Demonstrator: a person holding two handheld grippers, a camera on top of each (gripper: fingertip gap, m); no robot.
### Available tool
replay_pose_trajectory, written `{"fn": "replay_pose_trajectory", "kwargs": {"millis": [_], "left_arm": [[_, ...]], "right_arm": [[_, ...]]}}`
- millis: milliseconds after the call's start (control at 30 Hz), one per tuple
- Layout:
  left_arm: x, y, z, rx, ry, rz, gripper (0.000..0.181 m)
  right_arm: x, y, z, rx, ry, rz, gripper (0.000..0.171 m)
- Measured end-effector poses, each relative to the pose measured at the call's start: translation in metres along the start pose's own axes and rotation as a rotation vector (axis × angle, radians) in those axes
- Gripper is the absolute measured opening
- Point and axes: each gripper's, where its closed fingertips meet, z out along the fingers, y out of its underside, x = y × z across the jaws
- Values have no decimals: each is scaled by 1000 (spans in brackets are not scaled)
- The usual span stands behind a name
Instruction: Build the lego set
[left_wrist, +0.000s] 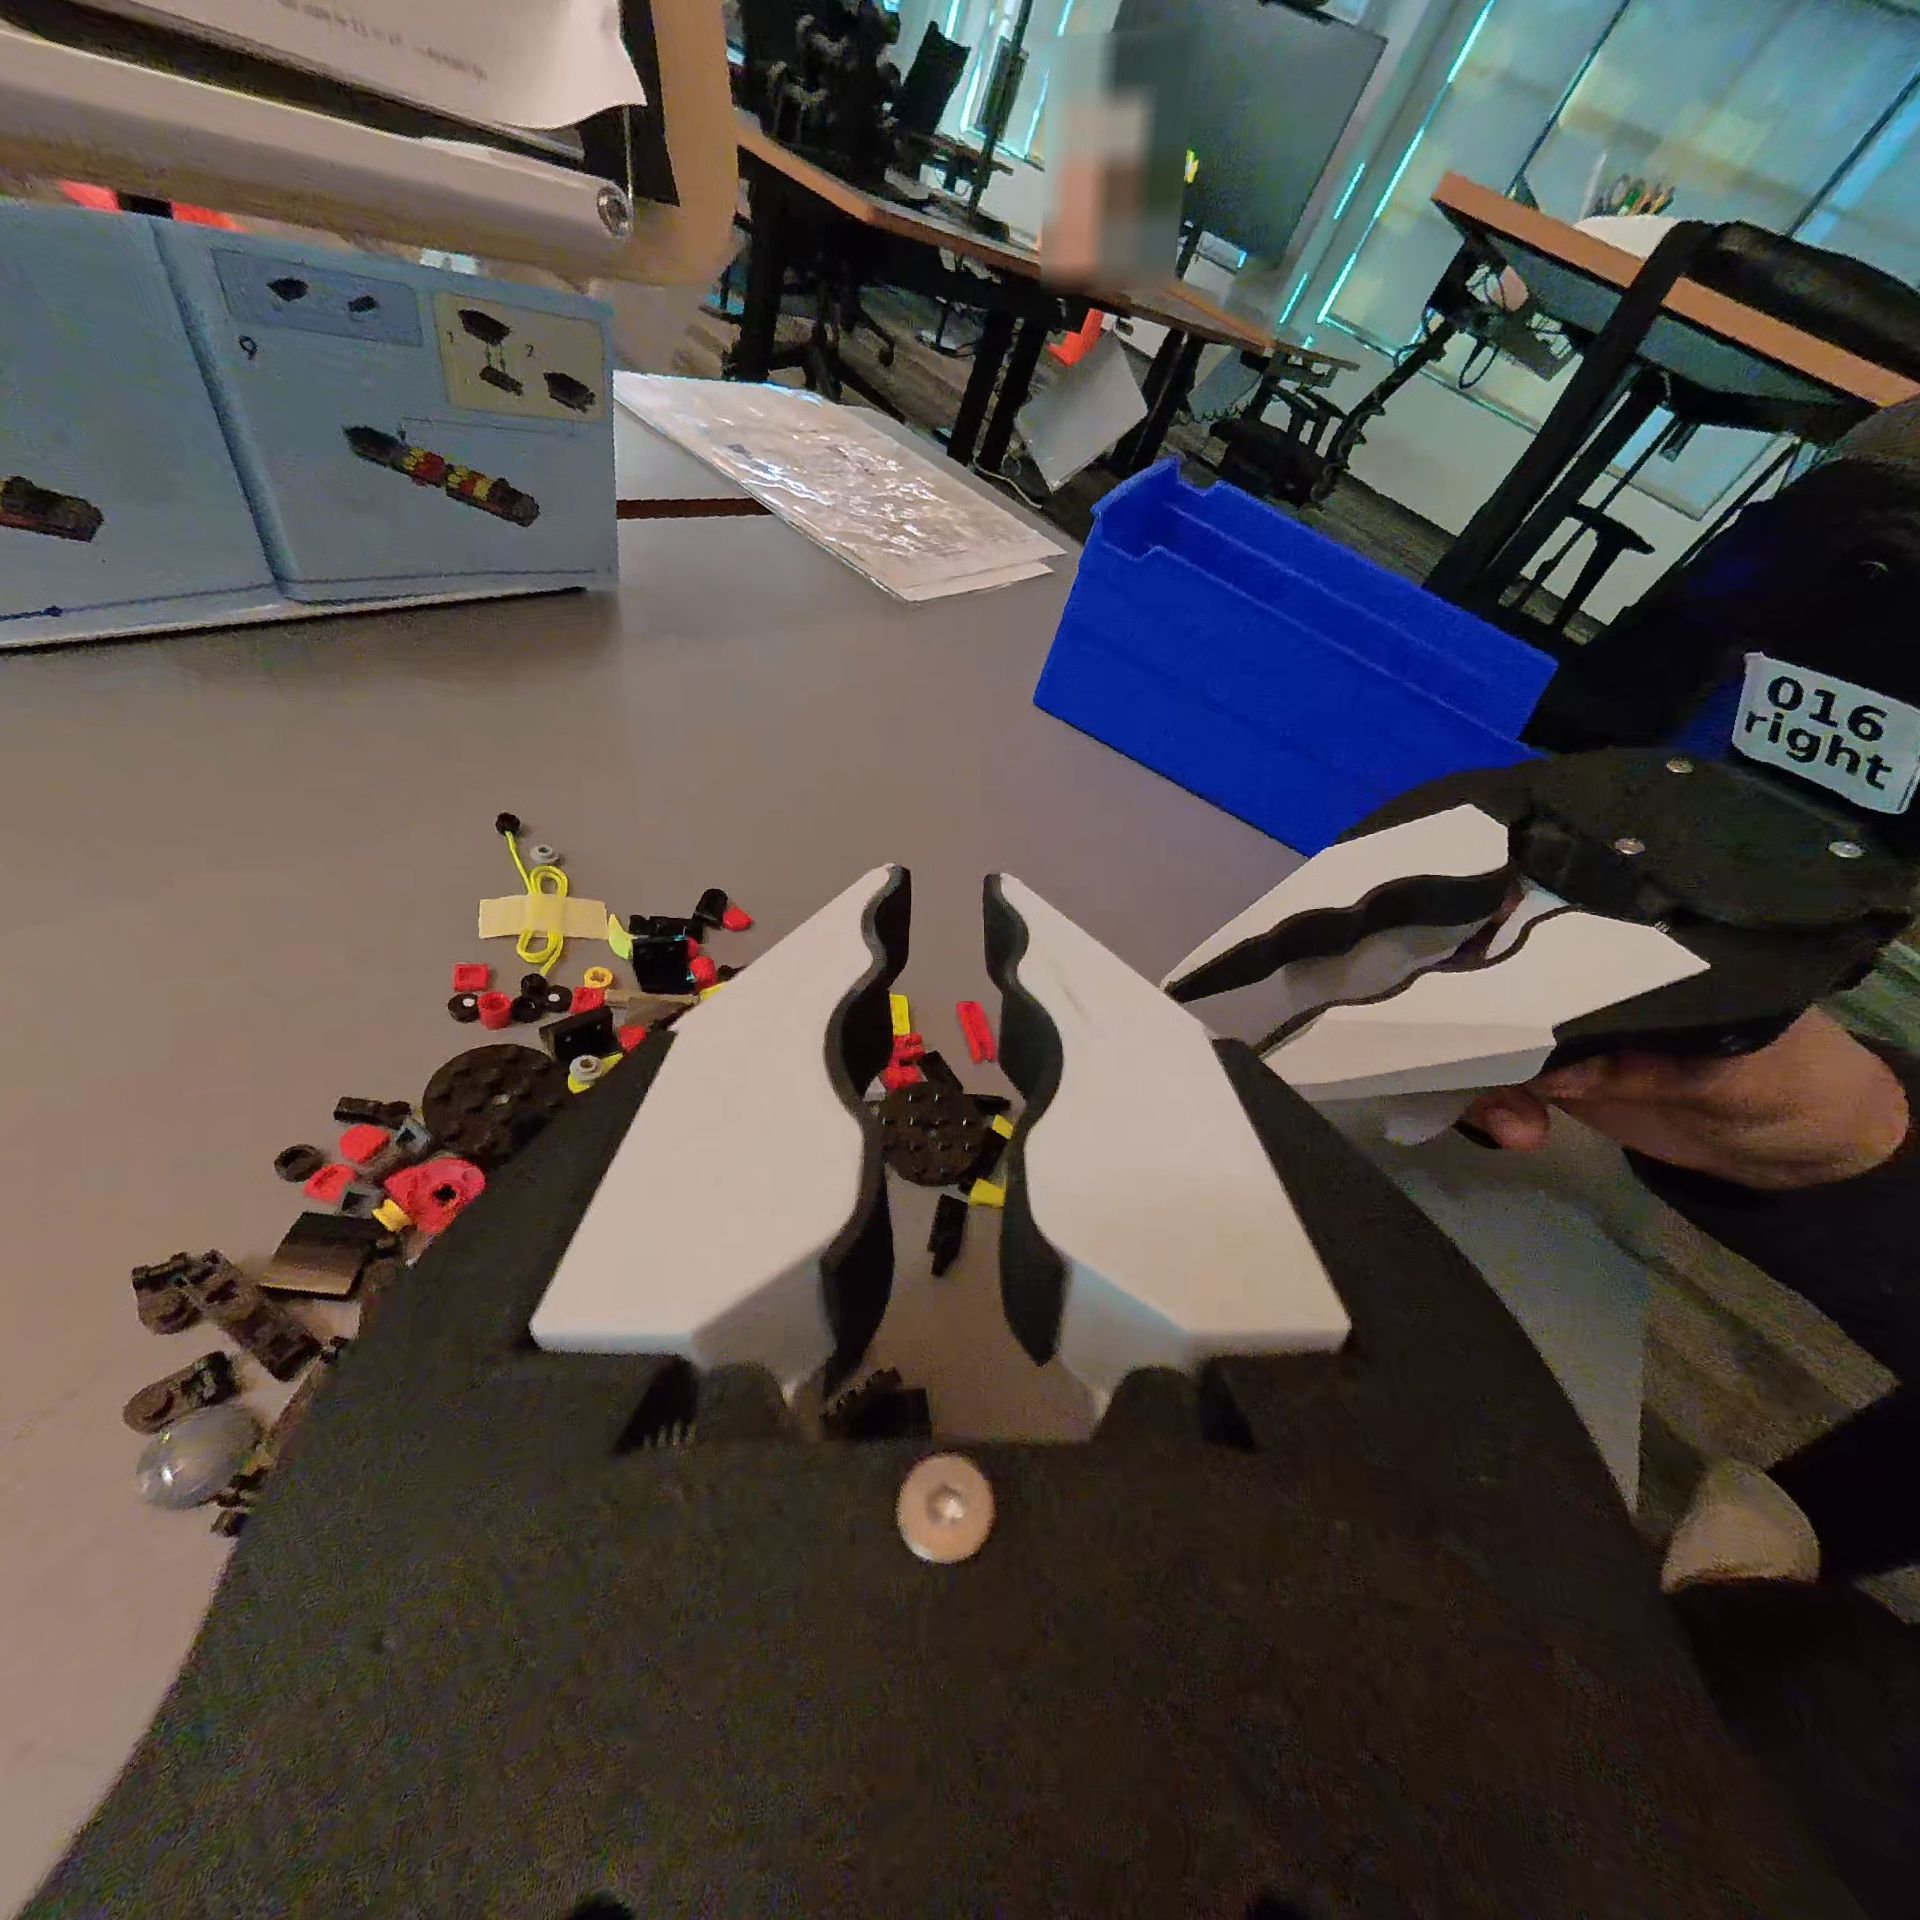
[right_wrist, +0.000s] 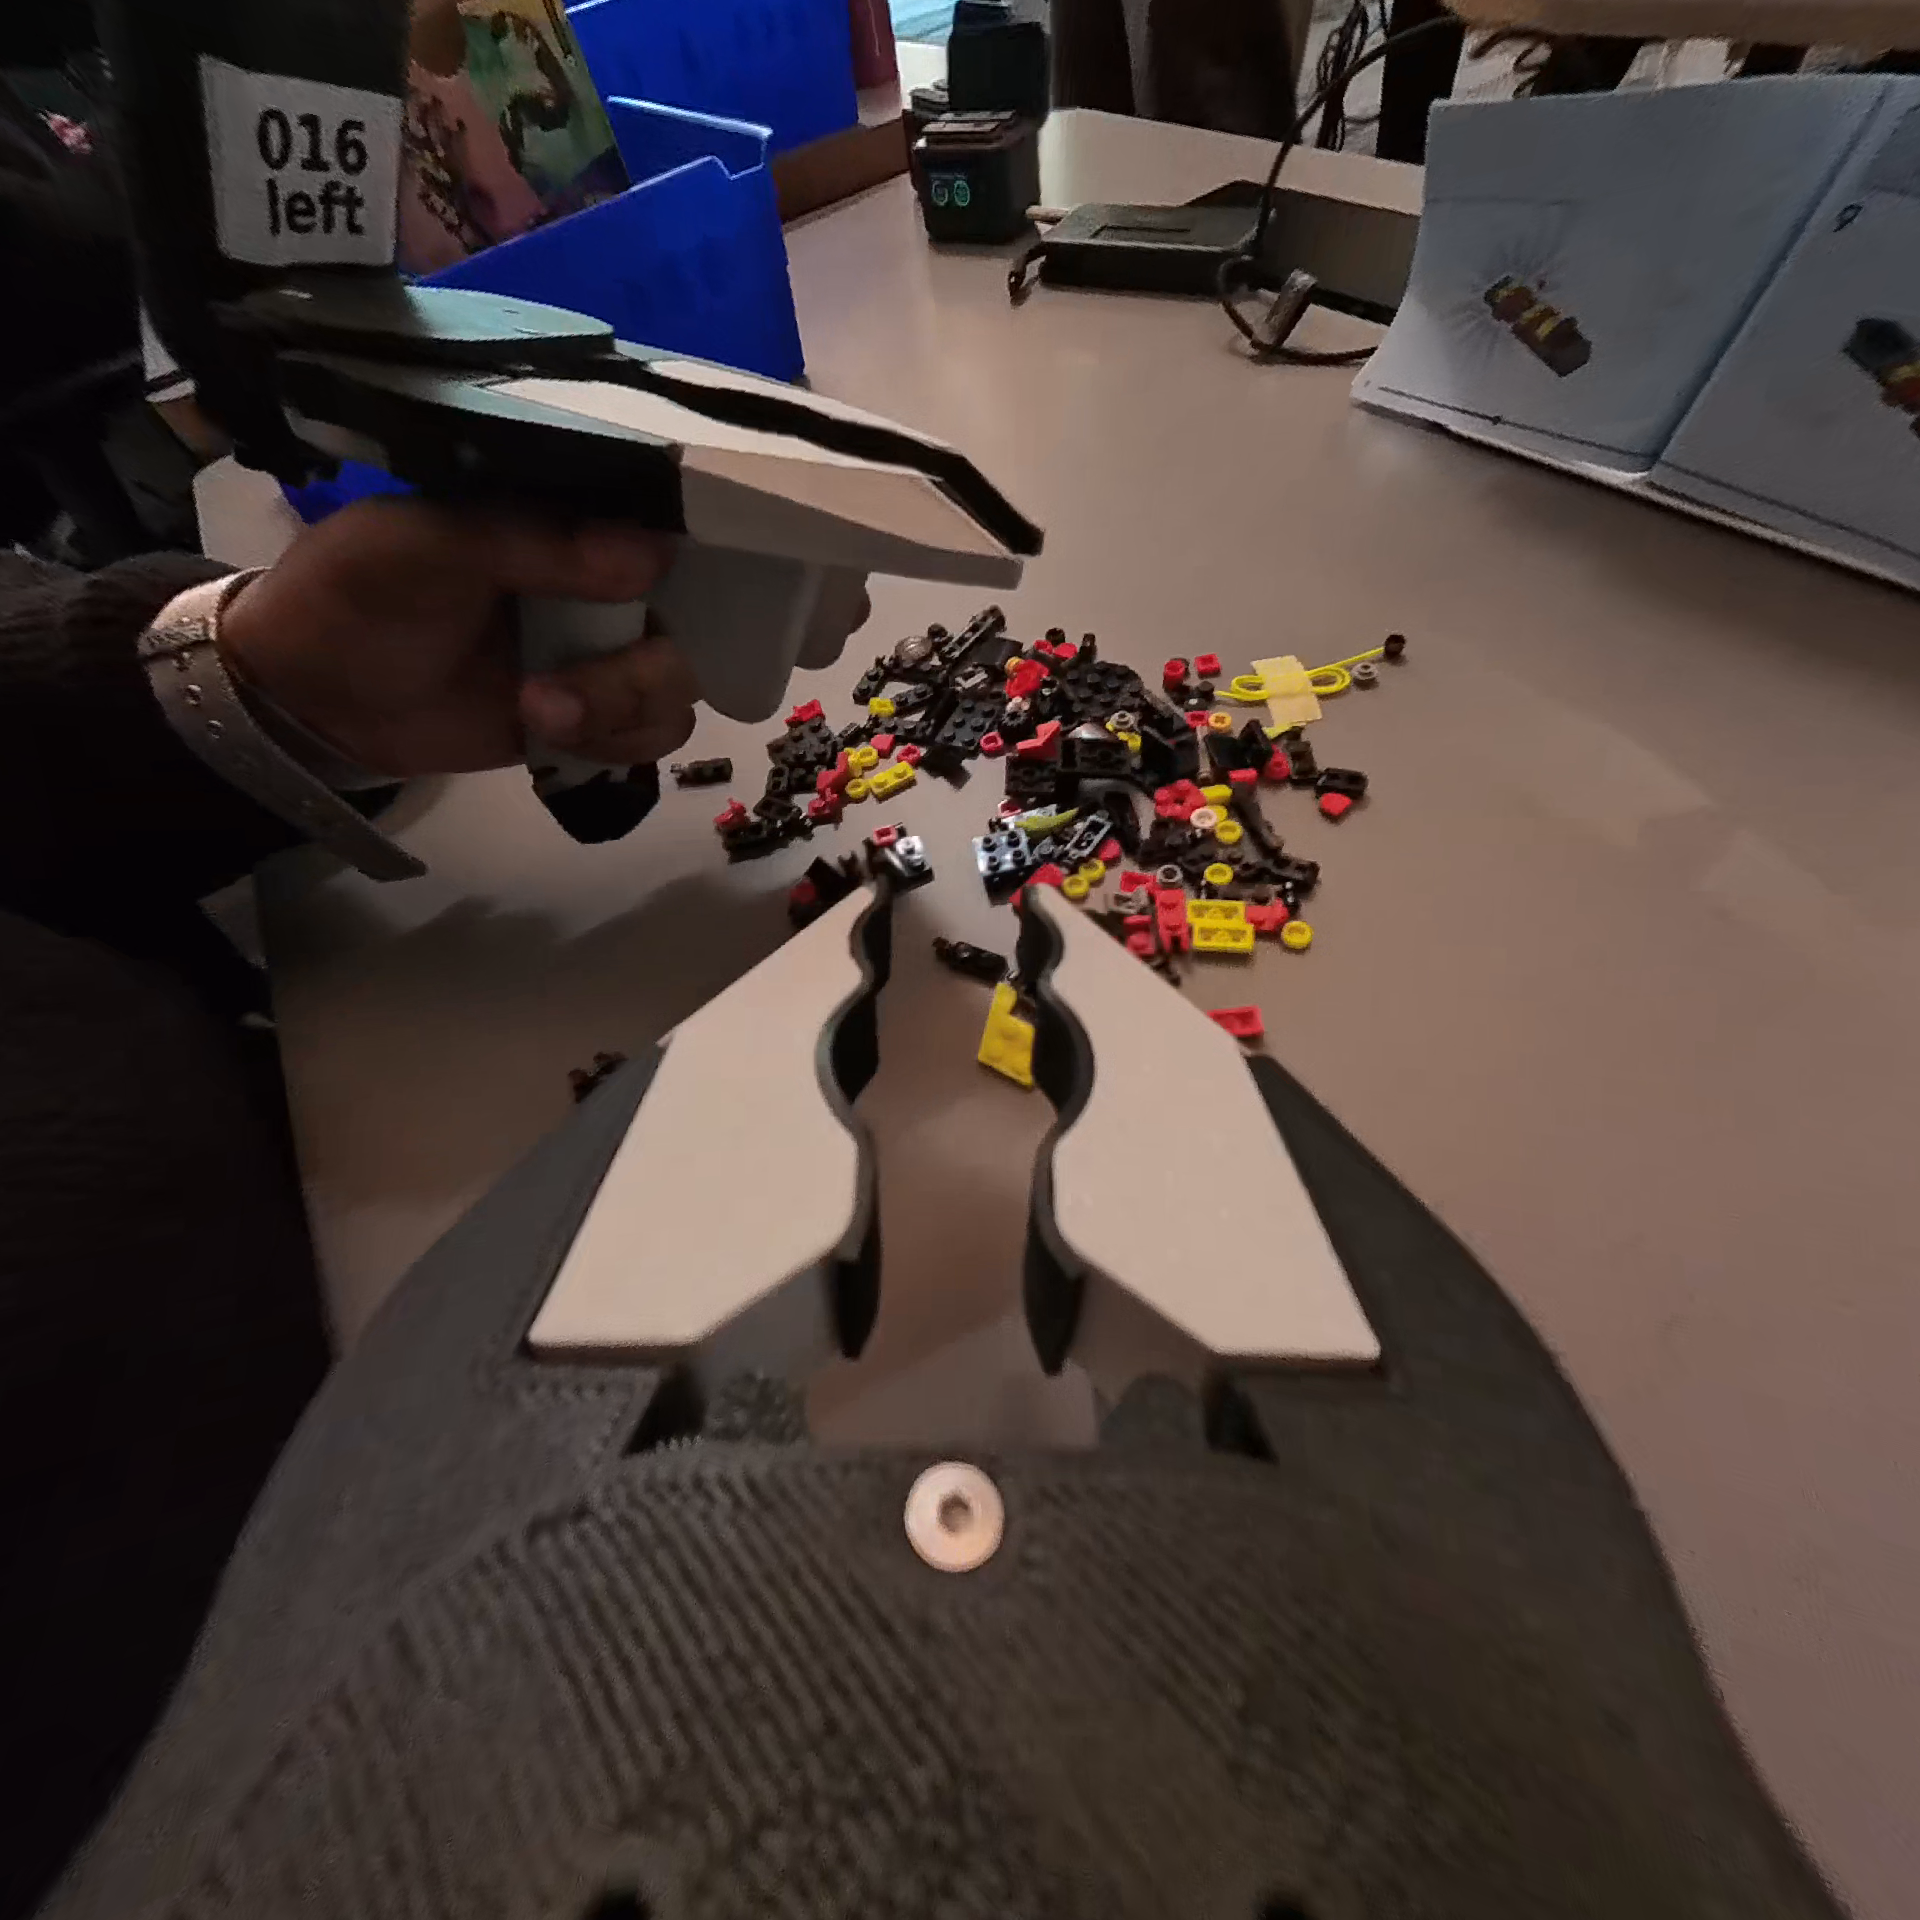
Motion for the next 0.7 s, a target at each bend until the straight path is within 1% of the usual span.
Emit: {"fn": "replay_pose_trajectory", "kwargs": {"millis": [133, 233, 333, 433, 567, 700], "left_arm": [[-2, 5, 2, -10, 4, -29, 12], [-6, 10, 6, -28, 4, -47, 12], [-13, 13, 11, -42, -4, -65, 11], [-11, 11, 15, -46, 26, -104, 12], [-9, 4, 10, -24, 26, -90, 12], [0, 7, 1, -25, 28, -64, 14]], "right_arm": [[-5, 4, 3, -6, -38, 40, 24], [1, 8, 7, -22, -34, 58, 24], [9, 4, 9, -2, -41, 91, 23], [13, 2, 11, 6, -68, 139, 24], [12, -11, 11, 64, -104, 170, 23], [8, -16, 12, 77, -112, 162, 24]]}}
